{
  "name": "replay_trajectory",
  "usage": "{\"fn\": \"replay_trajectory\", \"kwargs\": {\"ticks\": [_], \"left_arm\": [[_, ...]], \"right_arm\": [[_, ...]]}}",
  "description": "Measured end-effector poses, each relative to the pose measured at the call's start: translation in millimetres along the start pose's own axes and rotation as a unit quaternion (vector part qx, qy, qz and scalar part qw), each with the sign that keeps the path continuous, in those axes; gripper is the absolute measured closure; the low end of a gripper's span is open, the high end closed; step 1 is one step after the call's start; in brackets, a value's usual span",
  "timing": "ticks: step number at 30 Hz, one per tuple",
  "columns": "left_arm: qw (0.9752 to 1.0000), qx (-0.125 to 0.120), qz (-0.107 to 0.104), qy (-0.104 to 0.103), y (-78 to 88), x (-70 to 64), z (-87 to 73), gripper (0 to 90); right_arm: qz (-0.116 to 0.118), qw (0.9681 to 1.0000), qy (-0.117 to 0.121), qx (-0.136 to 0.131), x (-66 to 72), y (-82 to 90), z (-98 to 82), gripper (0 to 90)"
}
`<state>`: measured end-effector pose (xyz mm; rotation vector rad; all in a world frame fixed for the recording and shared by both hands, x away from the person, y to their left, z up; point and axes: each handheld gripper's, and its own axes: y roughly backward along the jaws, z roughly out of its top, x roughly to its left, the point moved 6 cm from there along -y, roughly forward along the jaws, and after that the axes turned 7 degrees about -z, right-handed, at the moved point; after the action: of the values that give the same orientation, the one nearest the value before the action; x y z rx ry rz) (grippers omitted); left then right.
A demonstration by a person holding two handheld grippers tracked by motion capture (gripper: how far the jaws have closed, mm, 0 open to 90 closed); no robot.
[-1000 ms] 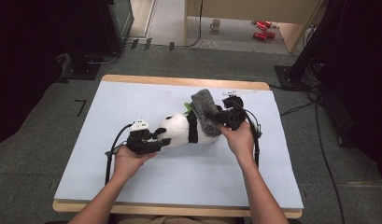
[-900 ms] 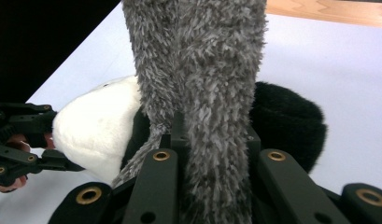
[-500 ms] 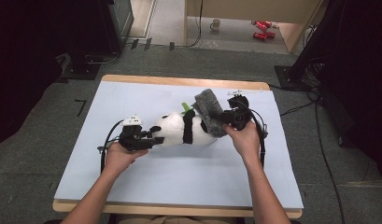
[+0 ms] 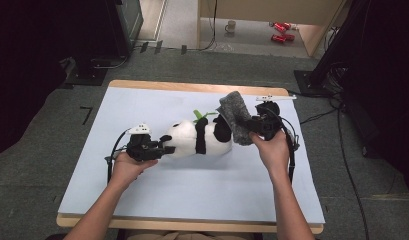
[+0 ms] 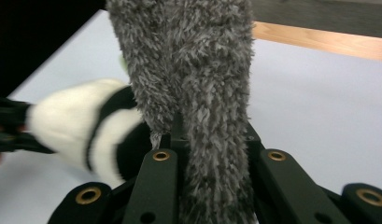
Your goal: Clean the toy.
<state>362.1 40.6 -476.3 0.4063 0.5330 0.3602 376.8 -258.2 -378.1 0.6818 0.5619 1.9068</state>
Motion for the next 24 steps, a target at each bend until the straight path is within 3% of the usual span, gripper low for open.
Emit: {"fn": "replay_trajectory", "kwargs": {"ticks": [4,7,10,12,19,24], "left_arm": [[0.9994,-0.003,-0.031,0.015,9.0,-9.6,5.4,65.8],[0.9996,0.006,-0.027,0.008,12.5,-13.2,3.4,65.5],[0.9998,0.005,-0.017,0.009,11.8,-14.8,-2.0,65.0],[1.0000,0.005,-0.003,-0.003,11.0,-14.3,-1.8,61.7],[0.9996,-0.016,-0.006,-0.023,12.8,-9.9,0.5,41.1],[0.9983,-0.028,0.002,-0.050,15.5,-4.1,-0.6,34.9]], "right_arm": [[0.053,0.9986,0.006,0.001,22.9,9.4,-2.6,76.3],[0.081,0.9963,0.016,0.026,37.6,6.4,-13.4,76.2],[0.084,0.9950,0.015,0.051,41.2,-5.7,-26.6,76.1],[0.083,0.9951,0.009,0.054,39.2,-11.8,-29.6,76.1],[0.063,0.9974,0.011,0.033,30.1,-23.0,-26.7,76.2],[0.061,0.9979,0.009,0.022,24.0,-30.7,-20.5,75.8]]}}
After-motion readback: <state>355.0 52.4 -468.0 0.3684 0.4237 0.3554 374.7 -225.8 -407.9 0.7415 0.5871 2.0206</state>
